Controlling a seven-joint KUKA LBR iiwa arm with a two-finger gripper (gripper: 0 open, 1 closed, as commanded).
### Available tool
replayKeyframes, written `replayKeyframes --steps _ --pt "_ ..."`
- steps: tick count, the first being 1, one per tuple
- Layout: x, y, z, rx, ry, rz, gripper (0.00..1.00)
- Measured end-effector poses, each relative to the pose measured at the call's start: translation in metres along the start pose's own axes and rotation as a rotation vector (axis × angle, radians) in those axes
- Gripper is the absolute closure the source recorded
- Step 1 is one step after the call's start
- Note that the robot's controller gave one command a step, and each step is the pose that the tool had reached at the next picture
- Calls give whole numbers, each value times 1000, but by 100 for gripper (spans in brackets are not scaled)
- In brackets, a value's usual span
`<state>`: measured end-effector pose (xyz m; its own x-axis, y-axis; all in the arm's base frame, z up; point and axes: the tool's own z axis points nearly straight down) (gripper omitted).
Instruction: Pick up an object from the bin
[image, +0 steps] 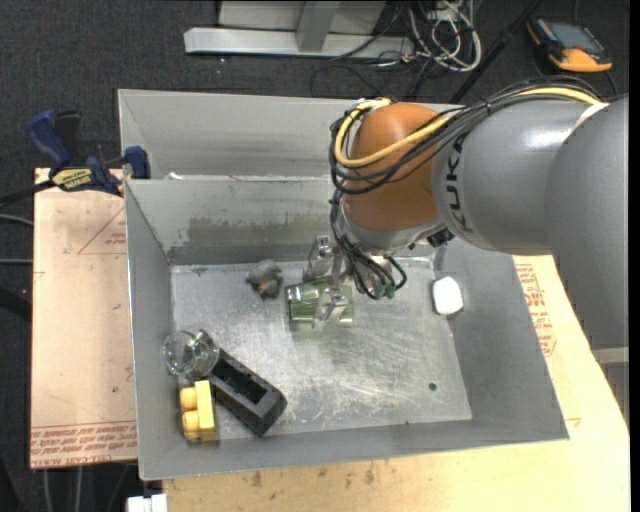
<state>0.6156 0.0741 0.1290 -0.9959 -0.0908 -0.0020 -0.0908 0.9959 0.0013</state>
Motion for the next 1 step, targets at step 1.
replayKeyframes --steps 1 --pt "0 0 0 0 0 0 100"
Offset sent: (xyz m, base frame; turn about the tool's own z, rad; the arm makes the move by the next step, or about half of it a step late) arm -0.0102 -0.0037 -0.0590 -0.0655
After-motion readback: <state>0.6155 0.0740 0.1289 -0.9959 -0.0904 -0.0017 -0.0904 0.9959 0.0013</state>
